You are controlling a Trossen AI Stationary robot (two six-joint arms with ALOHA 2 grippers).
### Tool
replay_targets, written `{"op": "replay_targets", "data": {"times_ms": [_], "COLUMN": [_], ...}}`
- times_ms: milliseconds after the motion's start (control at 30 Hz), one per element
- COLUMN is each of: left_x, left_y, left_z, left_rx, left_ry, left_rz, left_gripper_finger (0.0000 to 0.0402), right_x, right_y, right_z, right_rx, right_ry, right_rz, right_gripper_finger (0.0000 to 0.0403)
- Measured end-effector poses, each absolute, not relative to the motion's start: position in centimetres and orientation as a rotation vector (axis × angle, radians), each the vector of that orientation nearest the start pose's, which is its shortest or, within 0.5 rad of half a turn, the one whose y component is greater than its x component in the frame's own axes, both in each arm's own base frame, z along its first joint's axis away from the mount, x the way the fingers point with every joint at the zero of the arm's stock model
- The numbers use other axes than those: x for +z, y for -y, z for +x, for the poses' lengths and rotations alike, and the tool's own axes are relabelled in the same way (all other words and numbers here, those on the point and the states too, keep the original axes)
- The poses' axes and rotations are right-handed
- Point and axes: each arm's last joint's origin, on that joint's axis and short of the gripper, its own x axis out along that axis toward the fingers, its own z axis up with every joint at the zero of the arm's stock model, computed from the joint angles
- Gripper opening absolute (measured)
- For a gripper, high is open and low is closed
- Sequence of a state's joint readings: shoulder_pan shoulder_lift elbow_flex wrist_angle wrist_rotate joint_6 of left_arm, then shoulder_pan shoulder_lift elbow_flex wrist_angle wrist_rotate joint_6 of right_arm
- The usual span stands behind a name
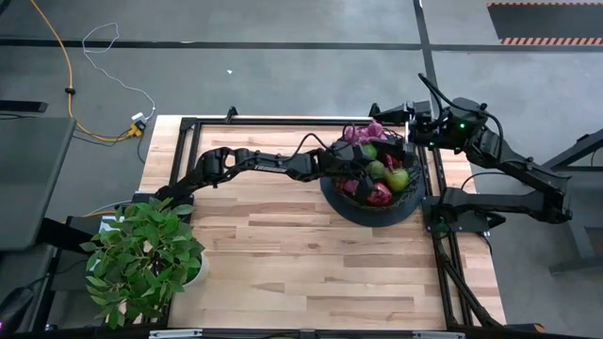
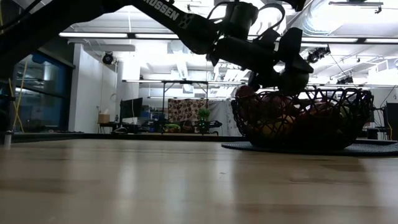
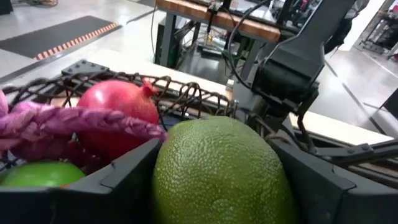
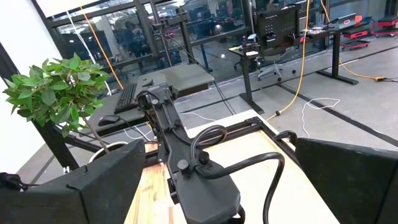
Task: Build produce basket
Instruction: Put the green lime into the black wire basket, then return to Home Position
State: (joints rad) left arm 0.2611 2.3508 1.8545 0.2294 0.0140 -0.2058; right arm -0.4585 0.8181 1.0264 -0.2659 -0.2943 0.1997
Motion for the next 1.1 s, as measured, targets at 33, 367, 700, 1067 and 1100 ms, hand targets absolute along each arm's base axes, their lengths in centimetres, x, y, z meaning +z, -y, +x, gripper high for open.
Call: {"op": "replay_targets", "data": {"times_ms": [33,367,700,1067,1100], "left_x": [20.1,20.0,29.9,39.3,39.8], "left_y": [-14.0,-14.5,-17.2,-18.2,-17.9], "left_z": [52.4,52.1,46.5,36.7,36.2], "left_rx": [0.273,0.317,0.347,0.327,0.273], "left_ry": [-0.247,-0.284,-0.332,-0.348,-0.328], "left_rz": [-0.241,-0.243,-0.072,-0.175,-0.208], "left_gripper_finger": [0.0282,0.0360,0.0376,0.0376,0.0376], "right_x": [40.0,40.0,40.0,40.0,40.0], "right_y": [6.4,6.4,6.4,6.4,6.4], "right_z": [14.9,14.9,14.9,14.9,14.9], "right_rx": [-0.169,-0.169,-0.169,-0.170,-0.170], "right_ry": [-0.037,-0.037,-0.038,-0.043,-0.043], "right_rz": [0.220,0.220,0.203,0.151,0.151], "right_gripper_finger": [0.0397,0.0397,0.0397,0.0397,0.0397]}}
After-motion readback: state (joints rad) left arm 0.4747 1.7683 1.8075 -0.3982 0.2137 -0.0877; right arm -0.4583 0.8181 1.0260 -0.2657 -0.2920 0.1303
